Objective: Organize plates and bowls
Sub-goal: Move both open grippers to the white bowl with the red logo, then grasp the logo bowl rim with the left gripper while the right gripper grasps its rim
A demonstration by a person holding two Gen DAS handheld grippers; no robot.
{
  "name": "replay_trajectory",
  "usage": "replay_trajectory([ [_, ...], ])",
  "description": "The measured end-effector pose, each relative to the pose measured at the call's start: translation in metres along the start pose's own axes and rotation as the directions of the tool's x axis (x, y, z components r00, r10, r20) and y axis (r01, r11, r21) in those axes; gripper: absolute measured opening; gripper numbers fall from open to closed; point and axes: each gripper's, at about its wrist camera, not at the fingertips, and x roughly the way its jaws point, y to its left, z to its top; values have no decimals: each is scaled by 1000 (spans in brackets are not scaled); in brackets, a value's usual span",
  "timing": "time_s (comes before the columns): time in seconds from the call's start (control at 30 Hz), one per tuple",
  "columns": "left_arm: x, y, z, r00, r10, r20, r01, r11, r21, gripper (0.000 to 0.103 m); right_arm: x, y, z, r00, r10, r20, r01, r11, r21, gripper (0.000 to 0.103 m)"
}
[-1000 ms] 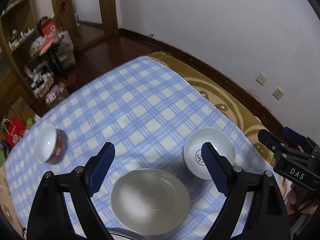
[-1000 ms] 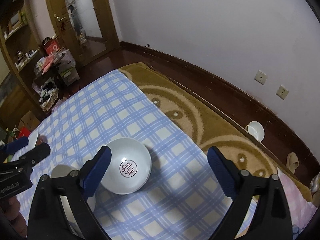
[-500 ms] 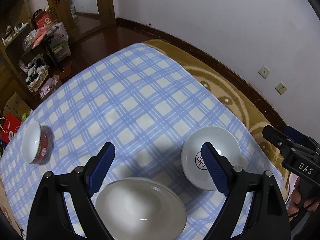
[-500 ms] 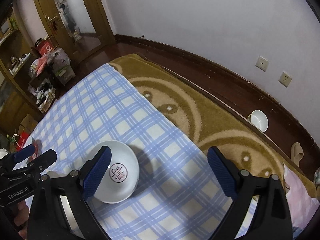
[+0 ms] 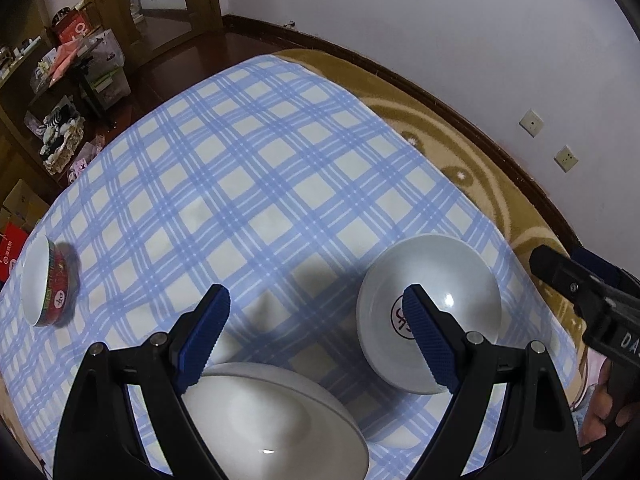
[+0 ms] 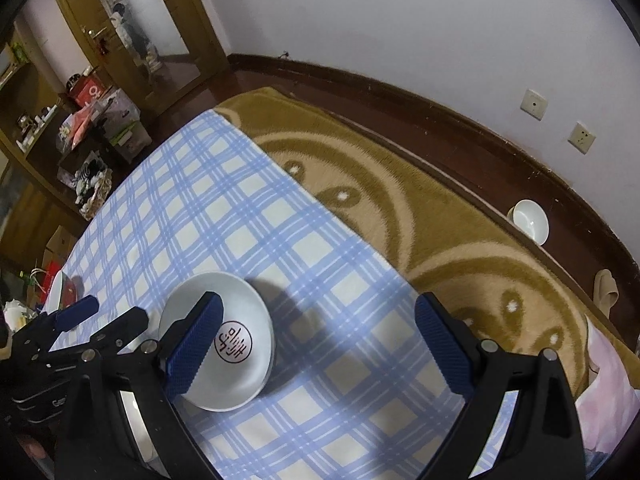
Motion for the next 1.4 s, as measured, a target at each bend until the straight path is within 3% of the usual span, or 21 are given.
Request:
replay_trajectory([
  [0.17, 13, -4, 1, 999, -6, -32, 6, 1000, 14, 87, 11, 2, -2, 999, 5, -35, -5, 1000, 10, 100],
  [0.27, 20, -7, 1, 999, -4, -47, 5, 1000, 23, 83, 20, 1, -4, 997, 16, -69, -15, 1000, 26, 94],
  [0.5, 36, -14, -2, 995, -14, -96, 17, 999, 33, 62, 37, 3, -7, 990, 62, -126, -57, 997, 43, 84],
  [0.57, 38, -14, -2, 995, -16, -100, 19, 999, 30, 59, 43, 4, -9, 985, 83, -151, -78, 996, 44, 71],
  [0.63, 42, -15, -3, 993, -29, -116, 31, 999, 17, 48, 51, 5, -13, 980, 80, -182, -73, 996, 46, 59],
  [0.77, 49, -15, -5, 989, -50, -137, 51, 999, -2, 37, 64, 2, -19, 967, 110, -228, -96, 993, 69, 37],
  [0.87, 49, -17, -7, 991, -49, -126, 51, 999, 13, 32, 68, 2, -21, 960, 149, -239, -130, 987, 91, 25],
  [1.0, 48, -20, -7, 988, -81, -133, 82, 997, 8, 11, 70, 6, -22, 951, 176, -253, -156, 983, 97, 20],
  [1.13, 45, -22, -8, 988, -89, -126, 90, 996, -1, 8, 74, 13, -27, 941, 190, -280, -172, 981, 90, 11],
  [1.27, 39, -25, -10, 990, -82, -118, 84, 996, 7, 8, 68, 20, -27, 955, 141, -259, -132, 990, 50, 10],
  [1.4, 32, -22, -12, 990, -89, -112, 89, 996, -8, 9, 58, 20, -26, 959, 151, -240, -144, 988, 47, 10],
])
